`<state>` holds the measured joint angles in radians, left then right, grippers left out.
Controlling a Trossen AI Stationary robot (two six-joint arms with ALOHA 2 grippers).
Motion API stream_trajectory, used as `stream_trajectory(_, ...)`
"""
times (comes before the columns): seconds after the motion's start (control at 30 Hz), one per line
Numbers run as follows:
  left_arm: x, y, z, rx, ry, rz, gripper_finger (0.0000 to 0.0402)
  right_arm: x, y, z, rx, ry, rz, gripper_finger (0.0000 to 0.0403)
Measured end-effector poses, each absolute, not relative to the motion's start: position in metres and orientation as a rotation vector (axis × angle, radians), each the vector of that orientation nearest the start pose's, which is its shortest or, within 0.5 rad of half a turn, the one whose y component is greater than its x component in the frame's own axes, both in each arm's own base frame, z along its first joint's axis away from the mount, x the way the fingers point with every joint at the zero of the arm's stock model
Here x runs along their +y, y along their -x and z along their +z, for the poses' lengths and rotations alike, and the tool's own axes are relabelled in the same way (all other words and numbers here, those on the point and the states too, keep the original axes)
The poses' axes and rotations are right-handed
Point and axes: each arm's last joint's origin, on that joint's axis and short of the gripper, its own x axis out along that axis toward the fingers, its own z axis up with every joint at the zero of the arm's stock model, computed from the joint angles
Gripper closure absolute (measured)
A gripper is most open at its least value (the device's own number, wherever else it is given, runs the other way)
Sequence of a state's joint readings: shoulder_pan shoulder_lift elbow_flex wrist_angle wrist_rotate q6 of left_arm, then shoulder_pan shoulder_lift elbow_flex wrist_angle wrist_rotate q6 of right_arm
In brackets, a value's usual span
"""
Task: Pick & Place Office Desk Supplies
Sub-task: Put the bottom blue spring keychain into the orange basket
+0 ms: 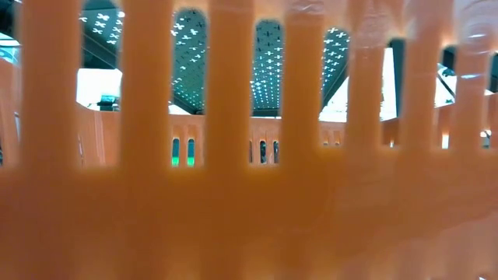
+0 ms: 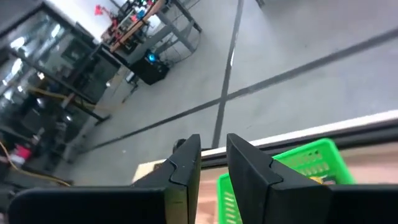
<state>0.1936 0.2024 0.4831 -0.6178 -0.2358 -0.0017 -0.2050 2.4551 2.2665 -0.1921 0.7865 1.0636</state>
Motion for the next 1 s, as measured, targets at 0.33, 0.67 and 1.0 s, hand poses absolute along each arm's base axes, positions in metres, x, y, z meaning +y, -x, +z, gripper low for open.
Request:
stream_trajectory(0.33,0.02,-0.068,0.25,0.339,-0.006,0.425,0.0303,-0.122,-0.521,0.289,0.163,-0.433,-1.031,0.0328)
stream_trajectory(0.67,0.02,-0.068,0.25,0.34,-0.006,0.425,0.0303,-0.088,-0.482,0.345,0.411,-0.148,-0.913,0.0328)
stream_trajectory(1.0,0.02,-0.068,0.25,0.34,-0.005,0.425,0.0303,-0.056,-0.458,0.336,0.411,-0.035,-0.901,0.0328)
